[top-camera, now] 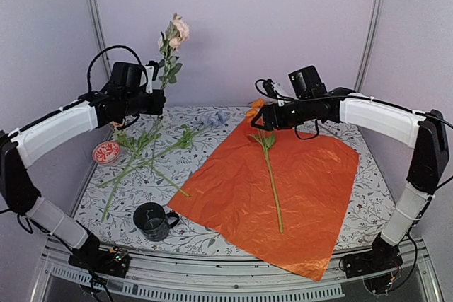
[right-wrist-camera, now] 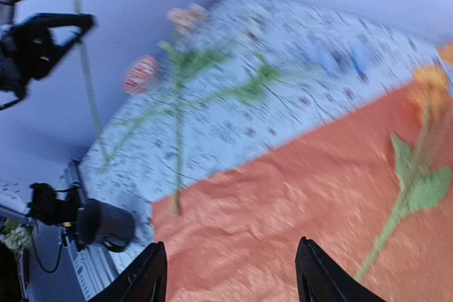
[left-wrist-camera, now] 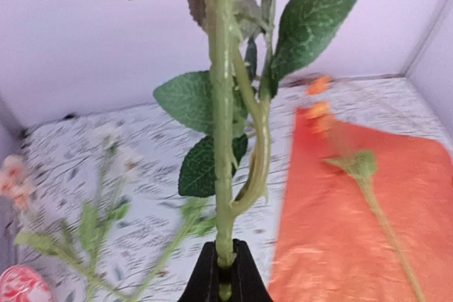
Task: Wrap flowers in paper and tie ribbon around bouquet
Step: Pick up the fake flower from the center of the board, then pass from the left arm to the right
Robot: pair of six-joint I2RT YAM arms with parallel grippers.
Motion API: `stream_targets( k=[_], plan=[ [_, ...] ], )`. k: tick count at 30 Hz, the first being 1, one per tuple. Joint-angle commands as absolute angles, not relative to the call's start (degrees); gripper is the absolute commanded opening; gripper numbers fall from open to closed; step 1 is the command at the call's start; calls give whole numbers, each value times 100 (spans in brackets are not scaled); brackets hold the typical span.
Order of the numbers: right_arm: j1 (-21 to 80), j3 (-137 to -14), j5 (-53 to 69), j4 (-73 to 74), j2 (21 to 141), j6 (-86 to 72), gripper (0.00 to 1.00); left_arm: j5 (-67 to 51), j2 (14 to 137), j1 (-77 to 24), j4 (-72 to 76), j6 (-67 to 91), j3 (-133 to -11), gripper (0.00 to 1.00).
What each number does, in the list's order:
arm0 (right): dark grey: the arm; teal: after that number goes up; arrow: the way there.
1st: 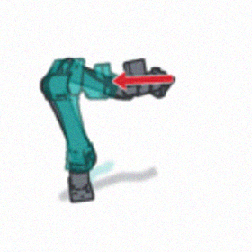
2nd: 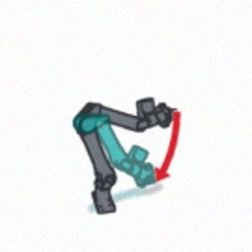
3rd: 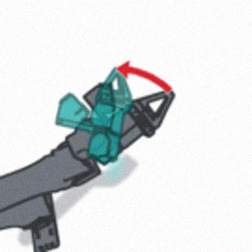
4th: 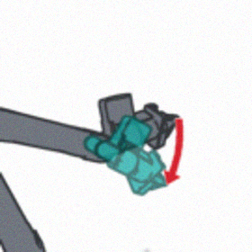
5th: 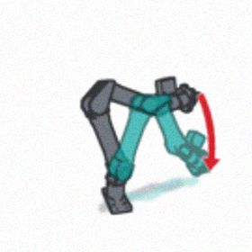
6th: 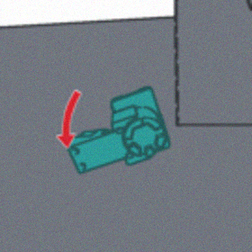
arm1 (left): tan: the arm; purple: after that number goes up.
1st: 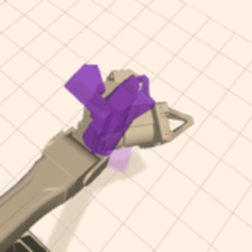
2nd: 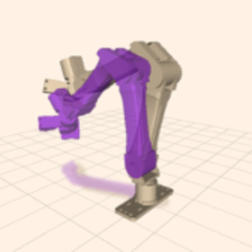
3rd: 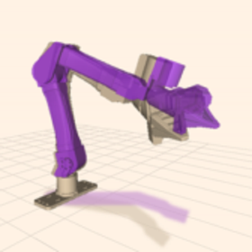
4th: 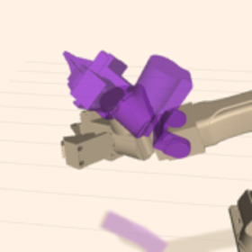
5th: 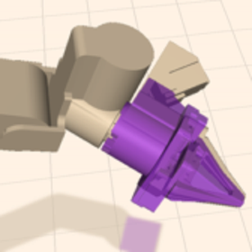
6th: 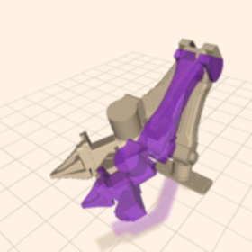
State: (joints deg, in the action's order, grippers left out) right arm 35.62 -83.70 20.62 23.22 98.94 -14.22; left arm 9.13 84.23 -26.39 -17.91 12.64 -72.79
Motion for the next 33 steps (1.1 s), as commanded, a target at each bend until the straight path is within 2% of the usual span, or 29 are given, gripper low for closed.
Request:
stream_targets(
  k=[1, 3, 6, 12, 19, 21, 22, 23, 24, 27, 28, 29, 30, 31, 32, 33],
  plan=[
    [3990, -7802, 4237, -1075, 9119, -1588, 66, -874, 7591, -3521, 295, 1432, -6447, 0],
    [4118, -7861, 4644, -1926, 9155, -2115, 66, -1290, 7367, -3998, 1182, 1417, -6201, 0],
    [4288, -8216, 4899, -2393, 9312, -2482, 66, -1652, 7218, -4556, 1896, 1376, -6060, 0],
    [4708, -8509, 4973, -2461, 9420, -2226, 74, -2192, 7406, -4881, 2177, 1617, -6253, 0],
    [4720, -8476, 4857, -2631, 9461, -2422, 60, -2346, 7605, -5104, 2147, 1582, -6305, 0],
    [4720, -8465, 4842, -2664, 9491, -2529, 42, -2398, 7659, -5141, 2149, 1575, -6325, 0],
    [4720, -8455, 4820, -2662, 9499, -2566, 30, -2414, 7686, -5154, 2157, 1569, -6335, 0],
    [4722, -8441, 4792, -2660, 9496, -2586, 11, -2435, 7690, -5164, 2179, 1565, -6332, 0],
    [4724, -8427, 4742, -2651, 9477, -2621, 1, -2456, 7685, -5163, 2196, 1558, -6324, 0],
    [4651, -8324, 4466, -2632, 9319, -2814, 0, -2464, 7639, -5165, 2126, 1509, -6308, 0],
    [4598, -8312, 4336, -2546, 9244, -2877, 0, -2402, 7635, -5158, 2049, 1502, -6337, 10],
    [4531, -8320, 4207, -2385, 9182, -2959, 0, -2315, 7637, -5145, 1947, 1509, -6351, 41],
    [4454, -8341, 4092, -2173, 9130, -3007, 0, -2192, 7640, -5136, 1834, 1500, -6362, 65],
    [4357, -8387, 3943, -1827, 9075, -3037, 0, -2060, 7641, -5120, 1711, 1472, -6371, 77],
    [4263, -8459, 3735, -1356, 9032, -2994, 0, -1986, 7634, -5098, 1565, 1414, -6372, 85],
    [4179, -8580, 3430, -777, 9003, -2917, 0, -1923, 7633, -5063, 1404, 1325, -6379, 87]
  ],
)
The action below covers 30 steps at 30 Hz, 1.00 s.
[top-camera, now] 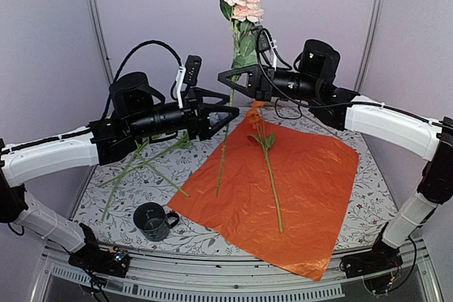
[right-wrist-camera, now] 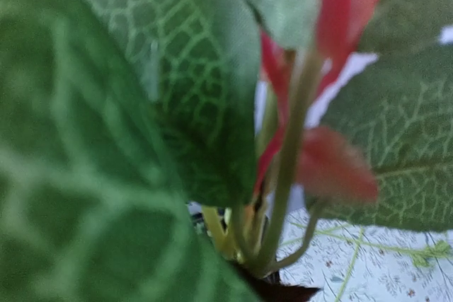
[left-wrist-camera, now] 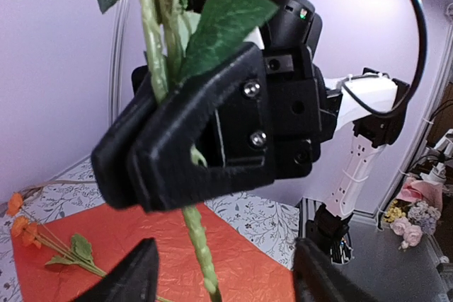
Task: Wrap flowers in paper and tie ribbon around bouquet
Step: Pass from the left arm to the right, then place the fake flower on the flattened wrapping paper.
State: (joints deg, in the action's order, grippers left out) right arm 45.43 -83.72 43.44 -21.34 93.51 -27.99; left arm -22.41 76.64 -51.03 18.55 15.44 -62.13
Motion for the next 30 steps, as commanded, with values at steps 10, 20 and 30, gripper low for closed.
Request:
stream_targets(
  k=[10, 20, 30],
  plan=[
    [3220, -9643, 1377, 4770, 10056, -1722, 0, -1215, 8130, -4088, -1249, 1128, -7156, 89],
    [2782, -9892, 792, 4933, 11777, -1748, 0, 363, 9789, -3713, -3742, 1534, -8602, 93],
    [2704, -10001, 674, 4598, 12654, -1946, 2, 530, 10260, -3711, -3770, 1585, -8635, 98]
  ],
)
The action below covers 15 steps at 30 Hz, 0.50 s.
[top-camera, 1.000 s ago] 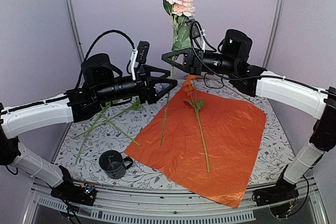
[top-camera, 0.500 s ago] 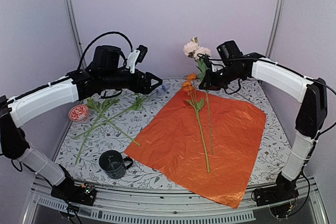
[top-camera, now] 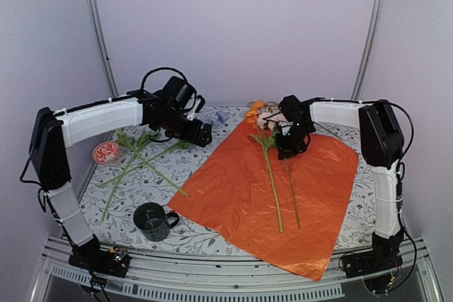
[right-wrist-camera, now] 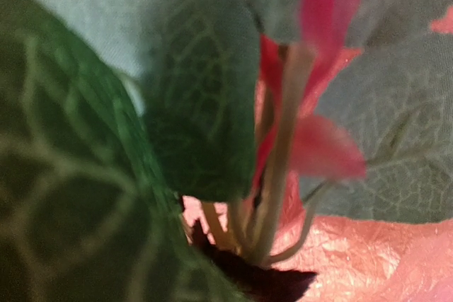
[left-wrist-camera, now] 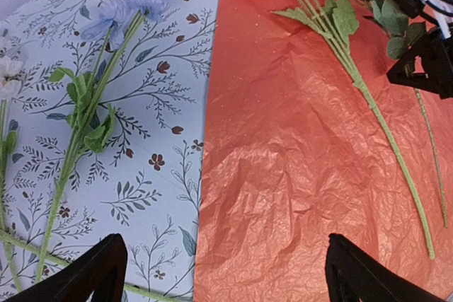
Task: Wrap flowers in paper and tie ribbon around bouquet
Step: Place the fake flower on the flattened wrapping paper.
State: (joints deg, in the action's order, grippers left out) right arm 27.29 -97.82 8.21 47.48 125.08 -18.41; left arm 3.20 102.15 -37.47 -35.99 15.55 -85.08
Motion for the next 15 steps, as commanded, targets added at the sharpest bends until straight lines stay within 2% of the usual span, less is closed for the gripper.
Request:
stream_targets(
  k=[1, 3, 5, 8, 12, 15],
  plan=[
    [2695, -9998, 655, 4589, 12656, -1985, 11, 569, 10276, -3709, -3790, 1575, -8631, 98],
    [2690, -10004, 616, 4592, 12608, -2002, 36, 639, 10306, -3688, -3817, 1545, -8608, 98],
    [2691, -10002, 536, 4604, 12522, -2012, 46, 737, 10330, -3651, -3857, 1510, -8596, 98],
    [2689, -10009, 459, 4657, 12317, -2008, 49, 911, 10398, -3509, -3997, 1357, -8634, 94],
    [2696, -9973, 575, 4688, 12002, -1843, 50, 1557, 10727, -3128, -4362, 736, -8906, 76],
    [2699, -9868, 778, 4635, 11789, -1721, 51, 1966, 11400, -2674, -4927, 242, -9408, 74]
  ],
)
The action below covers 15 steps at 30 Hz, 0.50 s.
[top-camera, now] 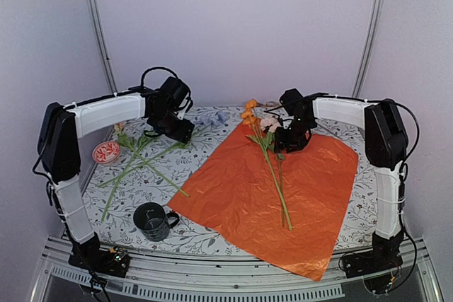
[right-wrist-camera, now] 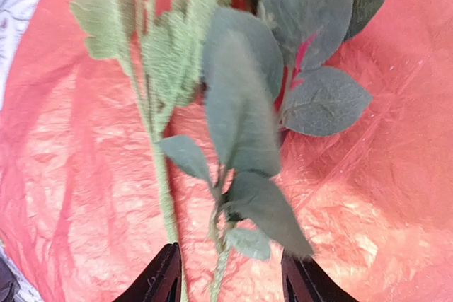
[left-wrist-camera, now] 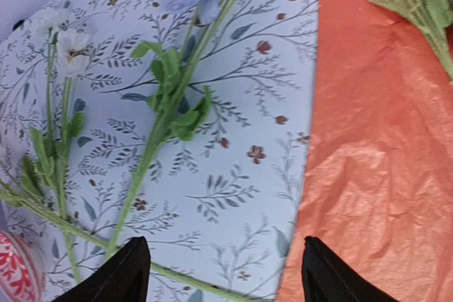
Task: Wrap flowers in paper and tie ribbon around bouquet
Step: Place the fake flower on the flattened wrapping paper.
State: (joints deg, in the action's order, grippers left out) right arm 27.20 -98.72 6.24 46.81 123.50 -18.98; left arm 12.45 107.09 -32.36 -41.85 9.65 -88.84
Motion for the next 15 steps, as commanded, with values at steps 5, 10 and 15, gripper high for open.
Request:
stream_targets(
  k=[5, 10, 15],
  plan=[
    [2709, -9554, 832, 4509, 11545, -1679, 51, 858, 12322, -1951, -5275, -252, -10314, 76],
    [2716, -9295, 679, 4578, 11480, -1621, 51, 106, 12829, -1718, -5287, -664, -10635, 78],
    [2725, -9095, 676, 4543, 11409, -1570, 51, 3, 13066, -1636, -5207, -720, -10433, 77]
  ],
)
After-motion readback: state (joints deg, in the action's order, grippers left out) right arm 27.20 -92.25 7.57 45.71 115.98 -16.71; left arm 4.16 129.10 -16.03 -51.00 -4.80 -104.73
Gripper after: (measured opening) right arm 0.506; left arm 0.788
